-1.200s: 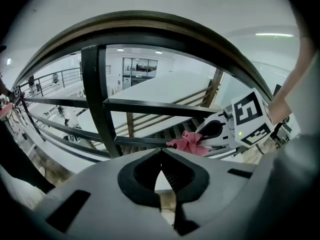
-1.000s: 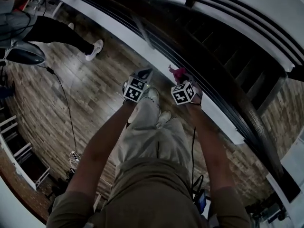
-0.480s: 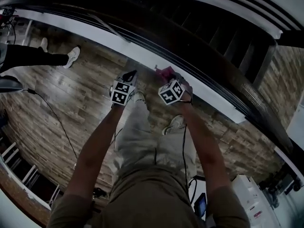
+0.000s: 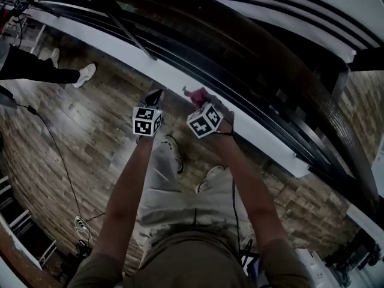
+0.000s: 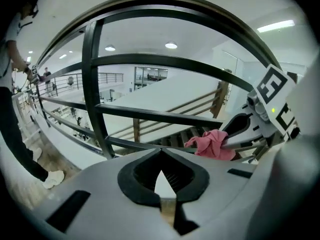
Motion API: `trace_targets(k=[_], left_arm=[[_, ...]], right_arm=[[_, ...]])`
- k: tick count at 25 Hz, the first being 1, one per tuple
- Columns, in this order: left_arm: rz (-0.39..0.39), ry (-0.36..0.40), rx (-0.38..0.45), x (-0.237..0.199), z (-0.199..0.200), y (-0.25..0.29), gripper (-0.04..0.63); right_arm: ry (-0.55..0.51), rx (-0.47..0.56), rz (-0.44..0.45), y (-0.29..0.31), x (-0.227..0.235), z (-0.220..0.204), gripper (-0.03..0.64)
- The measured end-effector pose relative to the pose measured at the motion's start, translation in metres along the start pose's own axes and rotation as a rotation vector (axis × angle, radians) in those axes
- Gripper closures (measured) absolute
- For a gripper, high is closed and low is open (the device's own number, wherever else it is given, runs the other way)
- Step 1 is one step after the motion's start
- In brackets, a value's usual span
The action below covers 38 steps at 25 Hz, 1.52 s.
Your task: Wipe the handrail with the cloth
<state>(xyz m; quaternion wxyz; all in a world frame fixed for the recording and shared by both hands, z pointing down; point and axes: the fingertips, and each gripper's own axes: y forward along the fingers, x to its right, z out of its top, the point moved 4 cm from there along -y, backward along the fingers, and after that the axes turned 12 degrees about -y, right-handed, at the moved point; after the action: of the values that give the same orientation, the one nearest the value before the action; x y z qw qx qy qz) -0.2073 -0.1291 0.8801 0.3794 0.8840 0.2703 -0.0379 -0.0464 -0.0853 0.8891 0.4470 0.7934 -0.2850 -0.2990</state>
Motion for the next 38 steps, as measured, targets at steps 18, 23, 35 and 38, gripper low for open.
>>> trace_targets(k=[18,23,35,38], left_arm=[[0.218,-0.119,0.317,-0.186,-0.043,0.143,0.578],[0.232,-0.056,0.294,-0.233,-0.061,0.139,0.578],[0.119,0.021,0.257,-0.213,-0.066,0.174,0.578],[0.090,0.135,0.216,-0.182,-0.068,0.186,0.578]], right_arm=[[-0.146,0.352,-0.248,0.265,0.004,0.160,0.557],[-0.146,0.355,-0.229,0.296,-0.011,0.191,0.557],[-0.045,0.240,-0.175,0.314,0.012,0.181,0.557],[-0.017,0.251,-0.161,0.299,0.014,0.148,0.557]])
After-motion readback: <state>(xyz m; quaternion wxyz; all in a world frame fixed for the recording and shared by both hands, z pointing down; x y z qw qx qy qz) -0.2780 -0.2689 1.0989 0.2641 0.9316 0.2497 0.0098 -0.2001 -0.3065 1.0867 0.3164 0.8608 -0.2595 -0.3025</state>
